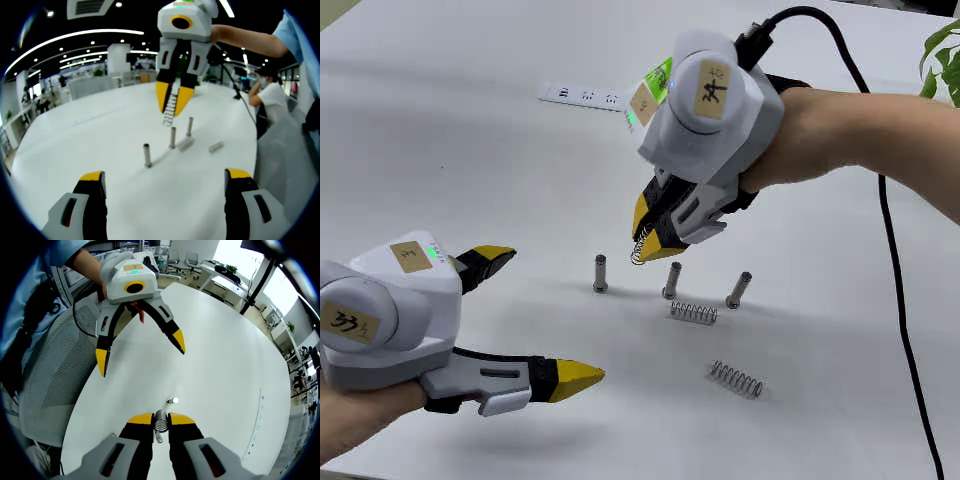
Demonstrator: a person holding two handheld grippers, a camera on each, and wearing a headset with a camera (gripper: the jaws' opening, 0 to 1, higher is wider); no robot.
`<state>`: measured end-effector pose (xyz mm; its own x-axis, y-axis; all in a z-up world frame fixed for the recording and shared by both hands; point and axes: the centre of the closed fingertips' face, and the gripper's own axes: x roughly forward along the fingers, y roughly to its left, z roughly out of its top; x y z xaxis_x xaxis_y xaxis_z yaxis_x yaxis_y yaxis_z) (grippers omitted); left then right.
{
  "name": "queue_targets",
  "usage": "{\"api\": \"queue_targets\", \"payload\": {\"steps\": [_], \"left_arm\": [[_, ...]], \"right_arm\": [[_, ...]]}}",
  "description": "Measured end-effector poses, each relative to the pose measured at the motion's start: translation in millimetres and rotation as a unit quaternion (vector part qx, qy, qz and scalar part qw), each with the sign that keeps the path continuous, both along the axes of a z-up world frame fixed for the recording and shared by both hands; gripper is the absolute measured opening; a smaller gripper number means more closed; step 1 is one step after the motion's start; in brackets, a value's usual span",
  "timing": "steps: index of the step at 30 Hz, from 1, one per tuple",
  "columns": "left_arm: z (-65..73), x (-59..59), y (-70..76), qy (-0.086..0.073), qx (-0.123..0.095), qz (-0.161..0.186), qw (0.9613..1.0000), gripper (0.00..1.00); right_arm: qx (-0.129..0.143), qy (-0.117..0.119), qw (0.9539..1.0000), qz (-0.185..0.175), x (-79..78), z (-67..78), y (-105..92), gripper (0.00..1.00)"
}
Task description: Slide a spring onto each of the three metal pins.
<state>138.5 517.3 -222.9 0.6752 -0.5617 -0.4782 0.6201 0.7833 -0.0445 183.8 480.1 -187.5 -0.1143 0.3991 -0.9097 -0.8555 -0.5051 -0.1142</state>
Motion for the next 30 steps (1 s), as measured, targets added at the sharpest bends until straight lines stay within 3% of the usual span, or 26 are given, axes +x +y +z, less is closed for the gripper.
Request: {"api": "queue_targets", "payload": {"steps": [9,30], "left_arm": [[-5.4,-8.1,7.2,0.013,-0.001,0.015,0.9998,0.98],[-7.7,-7.5,13.8,0.021,-0.003,0.030,0.9993,0.97]], "right_arm": [[-0.019,-0.009,0.9993,0.032,3.6,-9.3,14.8,0.12],[-0.035,-0.011,0.9978,0.056,9.1,-25.3,29.3,0.12]]}}
